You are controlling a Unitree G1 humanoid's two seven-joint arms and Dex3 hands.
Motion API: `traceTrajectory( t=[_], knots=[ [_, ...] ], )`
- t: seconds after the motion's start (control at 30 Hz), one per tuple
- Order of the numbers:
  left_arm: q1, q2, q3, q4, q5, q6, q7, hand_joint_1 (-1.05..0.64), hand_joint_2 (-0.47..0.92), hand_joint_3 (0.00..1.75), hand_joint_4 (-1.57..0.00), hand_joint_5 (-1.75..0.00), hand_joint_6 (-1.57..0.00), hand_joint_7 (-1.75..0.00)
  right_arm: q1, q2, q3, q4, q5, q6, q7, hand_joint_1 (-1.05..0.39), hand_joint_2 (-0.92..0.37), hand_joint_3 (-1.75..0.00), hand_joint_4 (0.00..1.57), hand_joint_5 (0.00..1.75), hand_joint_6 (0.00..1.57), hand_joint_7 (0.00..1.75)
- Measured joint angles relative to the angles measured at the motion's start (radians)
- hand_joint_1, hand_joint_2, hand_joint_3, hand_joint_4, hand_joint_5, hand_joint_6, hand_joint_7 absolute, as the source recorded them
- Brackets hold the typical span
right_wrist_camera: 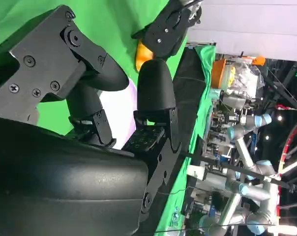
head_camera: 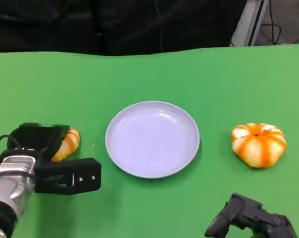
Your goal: Grasp the bread from the table and place it into the plate.
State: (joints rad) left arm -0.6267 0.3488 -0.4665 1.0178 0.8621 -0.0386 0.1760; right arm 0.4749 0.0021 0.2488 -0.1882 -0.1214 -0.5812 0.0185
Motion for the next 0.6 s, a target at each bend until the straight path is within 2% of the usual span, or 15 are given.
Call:
traceTrajectory(
  t=[0.03, 0.07, 0.1, 0.13, 0.17, 0.2, 0.27, 0.33, 0.37, 0.43, 0.6],
  knots=[
    [-0.004, 0.0, -0.001, 0.011, -0.01, -0.012, 0.008, -0.24, 0.92, 0.03, -0.87, -0.17, -0.76, -0.05, 0.001, 0.0, 0.001, 0.0, -0.001, -0.002, -0.001, -0.07, -0.29, -1.4, 0.74, 1.64, 0.8, 1.37],
    [-0.008, 0.0, -0.002, 0.022, -0.017, -0.025, 0.017, -0.24, 0.92, 0.03, -0.92, -0.19, -0.8, -0.06, 0.003, 0.0, 0.001, 0.0, -0.003, -0.006, -0.002, -0.07, -0.29, -1.4, 0.74, 1.64, 0.8, 1.37],
    [-0.011, 0.001, -0.002, 0.033, -0.029, -0.037, 0.026, -0.25, 0.91, 0.02, -0.89, -0.76, -0.96, -0.1, 0.006, 0.0, 0.002, 0.0, -0.005, -0.013, -0.003, -0.07, -0.29, -1.41, 0.75, 1.64, 0.8, 1.37],
    [-0.014, 0.003, -0.005, 0.044, -0.035, -0.052, 0.044, -0.25, 0.91, 0.01, -0.79, -1.34, -1.11, -0.16, 0.008, 0.0, 0.002, 0.0, -0.007, -0.017, -0.004, -0.07, -0.28, -1.42, 0.75, 1.63, 0.8, 1.37],
    [-0.015, 0.007, -0.009, 0.056, -0.039, -0.072, 0.072, -0.25, 0.9, 0.01, -0.75, -1.54, -1.15, -0.19, 0.01, 0.0, 0.003, 0.0, -0.01, -0.019, -0.005, -0.07, -0.28, -1.42, 0.75, 1.63, 0.81, 1.37],
    [-0.015, 0.012, -0.014, 0.067, -0.04, -0.094, 0.103, -0.25, 0.9, 0.0, -0.73, -1.64, -1.18, -0.2, 0.013, 0.0, 0.004, -0.001, -0.014, -0.021, -0.006, -0.08, -0.28, -1.43, 0.75, 1.63, 0.81, 1.36],
    [-0.017, 0.018, -0.02, 0.083, -0.044, -0.122, 0.143, -0.25, 0.9, 0.0, -0.72, -1.72, -1.2, -0.22, 0.017, -0.001, 0.005, -0.001, -0.02, -0.022, -0.007, -0.08, -0.27, -1.43, 0.76, 1.63, 0.81, 1.36],
    [-0.02, 0.02, -0.025, 0.097, -0.048, -0.141, 0.173, -0.21, 0.89, 0.01, -0.8, -1.74, -0.83, -1.16, 0.018, -0.001, 0.005, -0.002, -0.023, -0.022, -0.007, -0.08, -0.27, -1.43, 0.76, 1.62, 0.81, 1.36],
    [-0.018, 0.023, -0.028, 0.099, -0.048, -0.157, 0.211, -0.19, 0.9, 0.02, -0.81, -1.74, -0.68, -1.51, 0.018, -0.001, 0.005, -0.003, -0.023, -0.023, -0.007, -0.07, -0.28, -1.42, 0.76, 1.62, 0.81, 1.36],
    [-0.005, 0.028, -0.033, 0.095, -0.048, -0.206, 0.314, -0.18, 0.91, 0.02, -0.82, -1.75, -0.61, -1.7, 0.017, -0.002, 0.003, -0.005, -0.023, -0.025, -0.007, -0.07, -0.28, -1.43, 0.76, 1.62, 0.81, 1.36],
    [0.015, 0.028, -0.039, 0.074, -0.047, -0.276, 0.474, -0.16, 0.89, 0.02, -0.82, -1.75, -0.6, -1.74, 0.011, -0.002, -0.001, -0.005, -0.022, -0.027, -0.007, -0.07, -0.26, -1.43, 0.76, 1.62, 0.81, 1.36]
  ],
)
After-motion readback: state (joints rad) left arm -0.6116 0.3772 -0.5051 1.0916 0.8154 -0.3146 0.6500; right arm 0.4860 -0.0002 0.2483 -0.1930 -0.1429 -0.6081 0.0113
